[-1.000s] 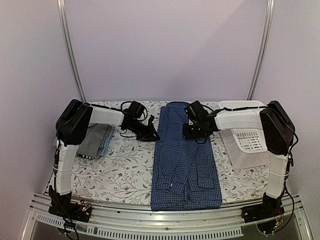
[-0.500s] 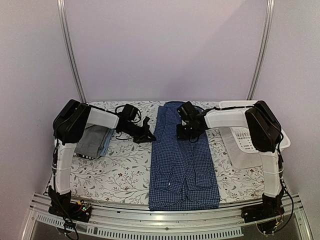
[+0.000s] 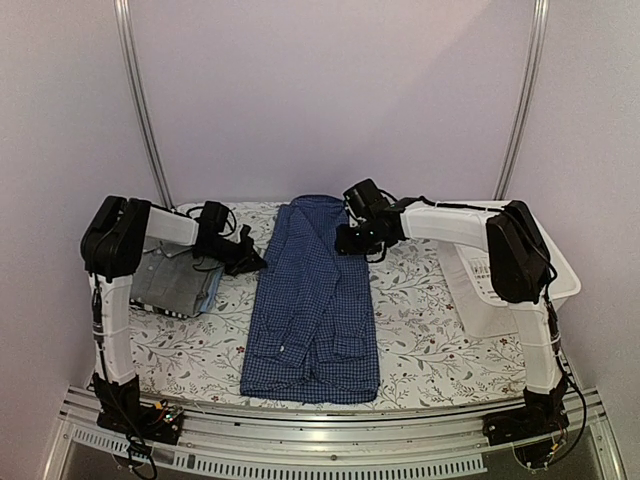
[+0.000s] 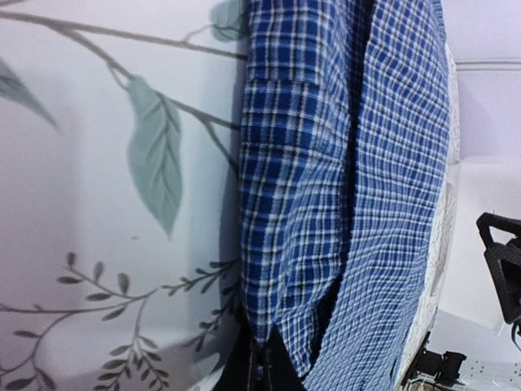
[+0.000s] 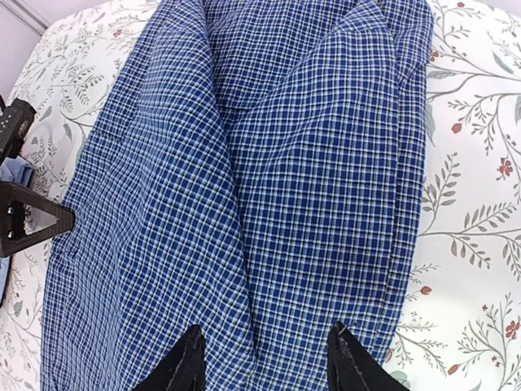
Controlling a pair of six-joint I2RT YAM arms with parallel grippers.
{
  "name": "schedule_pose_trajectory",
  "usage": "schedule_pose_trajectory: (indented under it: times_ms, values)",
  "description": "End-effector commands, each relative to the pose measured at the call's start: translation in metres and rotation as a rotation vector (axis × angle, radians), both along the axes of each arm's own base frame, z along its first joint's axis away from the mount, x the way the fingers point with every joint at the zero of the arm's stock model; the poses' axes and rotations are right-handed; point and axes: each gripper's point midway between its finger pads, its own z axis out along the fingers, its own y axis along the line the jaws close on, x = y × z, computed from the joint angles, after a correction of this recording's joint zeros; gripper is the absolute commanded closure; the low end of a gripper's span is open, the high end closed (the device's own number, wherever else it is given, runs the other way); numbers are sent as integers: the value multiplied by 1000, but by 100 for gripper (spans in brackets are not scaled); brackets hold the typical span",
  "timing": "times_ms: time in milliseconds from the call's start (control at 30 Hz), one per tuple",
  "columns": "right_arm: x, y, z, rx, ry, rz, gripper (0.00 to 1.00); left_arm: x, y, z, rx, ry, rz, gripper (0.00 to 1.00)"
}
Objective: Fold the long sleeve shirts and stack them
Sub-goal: Move the rectangle-folded shirt to the center of the board, then smooth out the rectangle-folded shirt sleeve.
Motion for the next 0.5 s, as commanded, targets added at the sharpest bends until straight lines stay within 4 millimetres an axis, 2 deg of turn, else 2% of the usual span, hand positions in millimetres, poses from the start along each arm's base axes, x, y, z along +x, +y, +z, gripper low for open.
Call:
schedule_pose_trajectory:
  times_ms: [0,100,167,267,333,400,433,467]
  values:
    - [1,14,12,52,-8,59,51,1,18,6,102,-2,20,90]
    - [-1,41,32,177,-32,155,57,5,20,23,118,-42,27,79]
    - [-1,59,42,265,-47,213,65,8,23,39,144,-79,35,71]
    - [3,85,53,391,-68,285,75,13,23,67,176,-153,37,68]
    - [9,99,55,450,-89,311,81,16,17,84,177,-190,26,68]
    - [19,109,43,494,-85,309,86,13,8,96,158,-204,4,68]
    - [26,114,48,527,-107,311,88,11,2,100,143,-207,-10,68]
    - [33,117,38,548,-102,303,88,7,-4,106,129,-214,-25,68]
